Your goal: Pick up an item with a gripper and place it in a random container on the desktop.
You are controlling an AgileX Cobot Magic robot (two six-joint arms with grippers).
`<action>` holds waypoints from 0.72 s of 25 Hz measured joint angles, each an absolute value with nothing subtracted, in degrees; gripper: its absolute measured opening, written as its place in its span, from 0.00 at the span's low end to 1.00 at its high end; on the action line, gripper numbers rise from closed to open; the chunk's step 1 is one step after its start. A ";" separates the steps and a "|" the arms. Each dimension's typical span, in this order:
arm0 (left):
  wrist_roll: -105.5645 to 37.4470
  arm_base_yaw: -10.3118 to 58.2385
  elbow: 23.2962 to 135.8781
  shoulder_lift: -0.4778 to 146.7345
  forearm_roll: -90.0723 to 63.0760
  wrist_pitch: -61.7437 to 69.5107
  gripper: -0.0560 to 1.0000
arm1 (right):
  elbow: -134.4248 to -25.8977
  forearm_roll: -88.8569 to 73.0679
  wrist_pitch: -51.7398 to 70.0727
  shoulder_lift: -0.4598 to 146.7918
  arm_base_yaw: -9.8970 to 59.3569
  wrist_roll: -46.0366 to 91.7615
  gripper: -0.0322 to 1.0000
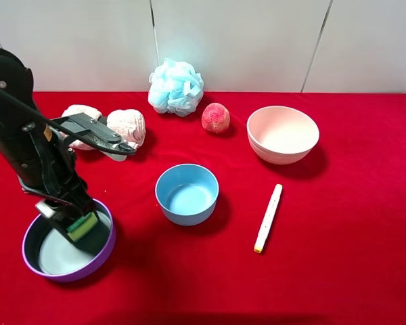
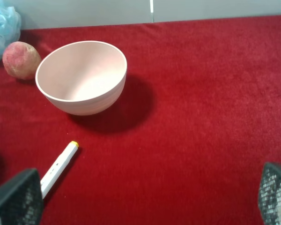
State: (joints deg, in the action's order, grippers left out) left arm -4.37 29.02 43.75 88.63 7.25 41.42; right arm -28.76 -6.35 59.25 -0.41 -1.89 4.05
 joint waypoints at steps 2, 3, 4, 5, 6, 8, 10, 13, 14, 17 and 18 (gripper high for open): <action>-4.30 29.02 43.75 88.63 6.96 41.42 0.52 | -28.76 -6.35 59.25 -0.41 -1.89 4.05 0.70; -4.10 29.02 43.75 88.63 6.64 41.42 0.54 | -28.76 -6.35 59.25 -0.41 -1.89 4.05 0.70; -3.93 29.02 43.75 88.63 6.41 41.42 0.57 | -28.76 -6.35 59.25 -0.41 -1.89 4.05 0.70; -3.72 29.02 43.75 88.63 6.25 41.42 0.59 | -28.76 -6.35 59.25 -0.41 -1.89 4.05 0.70; -3.64 29.02 43.75 88.63 6.20 41.42 0.62 | -28.76 -6.35 59.25 -0.41 -1.89 4.05 0.70; -3.43 29.02 43.75 88.63 6.18 41.42 0.66 | -28.76 -6.35 59.25 -0.41 -1.89 4.05 0.70; -3.31 29.02 43.75 88.63 6.07 41.42 0.68 | -28.76 -6.35 59.25 -0.41 -1.89 4.05 0.70; -3.31 29.02 43.75 88.63 6.07 41.42 0.75 | -28.76 -6.35 59.25 -0.41 -1.89 4.05 0.70; -3.31 29.02 43.75 88.63 6.07 41.42 0.78 | -28.76 -6.35 59.25 -0.41 -1.89 4.05 0.70; -4.26 29.02 43.75 88.63 6.07 41.42 0.90 | -28.76 -6.35 59.25 -0.41 -1.89 4.05 0.70; -4.42 29.02 43.75 88.63 6.07 41.42 0.92 | -28.76 -6.35 59.25 -0.41 -1.89 4.05 0.70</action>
State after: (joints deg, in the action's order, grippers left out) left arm -4.42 29.02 43.75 88.63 6.07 41.42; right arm -28.76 -6.35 59.25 -0.41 -1.89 4.05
